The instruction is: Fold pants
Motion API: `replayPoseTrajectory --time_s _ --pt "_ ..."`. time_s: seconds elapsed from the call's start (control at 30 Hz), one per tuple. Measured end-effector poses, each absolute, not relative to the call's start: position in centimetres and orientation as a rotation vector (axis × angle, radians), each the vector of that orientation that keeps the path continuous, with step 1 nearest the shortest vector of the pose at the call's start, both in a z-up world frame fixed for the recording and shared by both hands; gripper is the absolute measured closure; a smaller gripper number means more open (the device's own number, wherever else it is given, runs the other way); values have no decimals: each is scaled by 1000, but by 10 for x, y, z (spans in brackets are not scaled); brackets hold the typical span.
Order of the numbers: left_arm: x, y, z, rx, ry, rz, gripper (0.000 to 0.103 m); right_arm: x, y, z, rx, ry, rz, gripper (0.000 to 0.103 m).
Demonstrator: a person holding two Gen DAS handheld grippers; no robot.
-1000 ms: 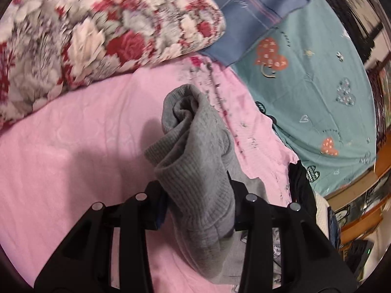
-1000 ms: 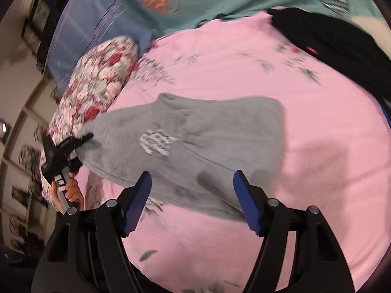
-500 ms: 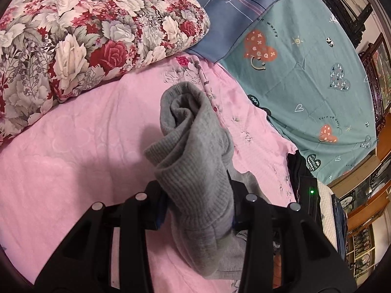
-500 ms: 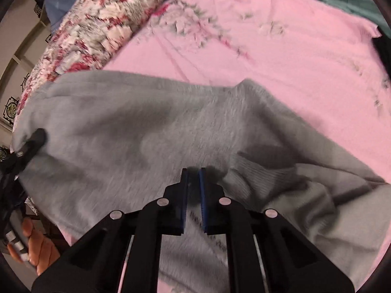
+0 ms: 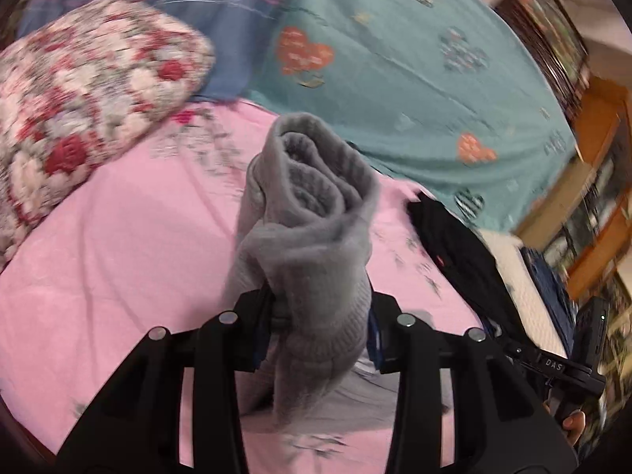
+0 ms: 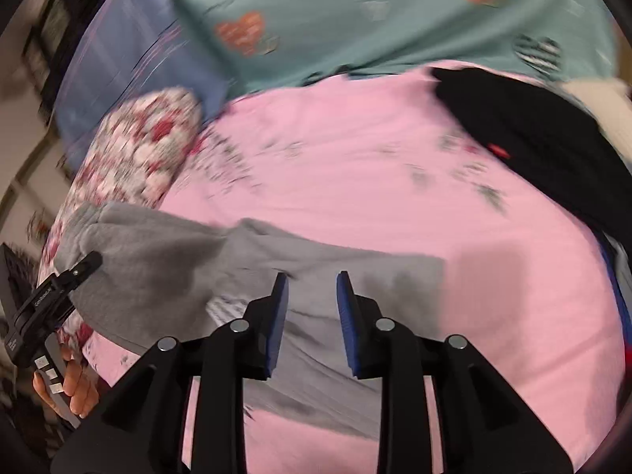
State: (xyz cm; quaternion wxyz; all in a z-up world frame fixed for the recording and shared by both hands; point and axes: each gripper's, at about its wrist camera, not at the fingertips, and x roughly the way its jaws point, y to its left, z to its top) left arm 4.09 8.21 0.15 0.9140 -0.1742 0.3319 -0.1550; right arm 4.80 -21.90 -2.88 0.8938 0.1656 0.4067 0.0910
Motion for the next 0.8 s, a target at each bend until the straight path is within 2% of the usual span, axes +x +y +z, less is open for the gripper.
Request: replayPoseTrajectory --time_s 0.2,0.43,0.5,0.57,0.67,0.8 --pt "51 -31 -17 -173 819 -416 65 -31 -305 -58 501 801 76 76" --pt "49 -107 -48 -9 908 -418 64 -66 -346 -86 588 805 75 76" --pt "57 -121 -64 41 954 -416 56 -69 -352 -89 603 799 80 76" --pt "63 -132 -80 38 1022 -488 18 -70 -356 -94 614 796 87 76" --pt "55 -146 -81 67 1021 -556 6 -64 -356 -105 626 819 97 76" --pt "49 -120 -56 -73 1000 -696 4 -52 -350 -117 633 871 105 76"
